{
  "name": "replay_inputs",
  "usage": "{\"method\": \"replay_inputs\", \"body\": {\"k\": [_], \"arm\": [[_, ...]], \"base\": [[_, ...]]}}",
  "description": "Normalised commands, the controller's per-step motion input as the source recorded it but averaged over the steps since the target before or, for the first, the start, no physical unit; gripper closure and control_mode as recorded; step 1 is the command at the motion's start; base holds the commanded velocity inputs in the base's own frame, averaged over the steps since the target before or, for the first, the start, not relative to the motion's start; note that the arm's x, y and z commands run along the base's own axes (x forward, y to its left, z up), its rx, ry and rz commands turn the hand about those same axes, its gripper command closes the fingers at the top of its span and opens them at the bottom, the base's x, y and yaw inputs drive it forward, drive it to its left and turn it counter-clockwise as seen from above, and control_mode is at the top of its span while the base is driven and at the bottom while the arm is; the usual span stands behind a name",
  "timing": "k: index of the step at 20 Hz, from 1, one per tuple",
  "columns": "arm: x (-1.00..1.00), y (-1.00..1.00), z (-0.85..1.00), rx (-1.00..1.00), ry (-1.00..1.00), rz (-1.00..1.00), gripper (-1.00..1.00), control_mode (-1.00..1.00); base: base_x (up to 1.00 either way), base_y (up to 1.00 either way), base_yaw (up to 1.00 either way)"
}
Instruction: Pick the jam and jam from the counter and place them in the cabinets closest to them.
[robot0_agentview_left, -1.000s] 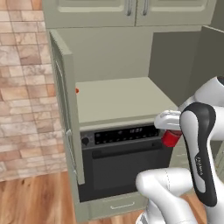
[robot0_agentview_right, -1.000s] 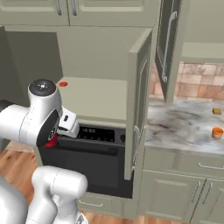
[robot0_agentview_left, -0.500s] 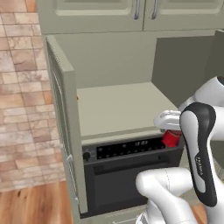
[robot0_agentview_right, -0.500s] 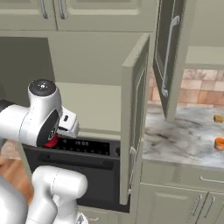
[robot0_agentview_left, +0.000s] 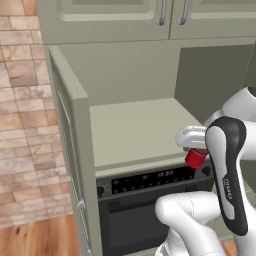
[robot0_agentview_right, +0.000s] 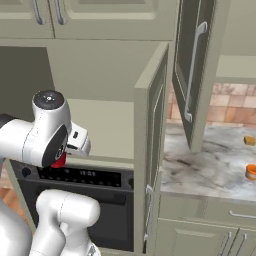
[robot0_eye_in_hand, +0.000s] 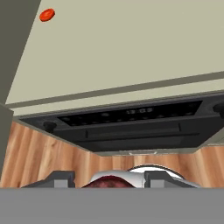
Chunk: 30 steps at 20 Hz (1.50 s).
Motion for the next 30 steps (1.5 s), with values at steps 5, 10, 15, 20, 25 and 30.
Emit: {"method": "replay_inputs", "body": {"k": [5, 10, 15, 20, 25, 30], "arm": [[0.0, 0.0, 0.0, 0.0, 0.0, 0.0, 1.0, 1.0], [0.0, 0.0, 0.0, 0.0, 0.0, 0.0, 1.0, -1.0], [0.0, 0.0, 0.0, 0.0, 0.0, 0.0, 1.0, -1.0], [0.03, 0.02, 0.0, 0.0, 0.0, 0.0, 1.0, -1.0], [0.17, 0.09, 0.0, -0.01, 0.01, 0.0, 1.0, -1.0], [0.31, 0.17, 0.0, -0.03, 0.02, -0.03, 1.0, -1.0]], "base": [[0.03, 0.01, -0.01], [0.0, 0.0, 0.0], [0.0, 0.0, 0.0], [0.0, 0.0, 0.0], [0.0, 0.0, 0.0], [0.0, 0.0, 0.0]]}}
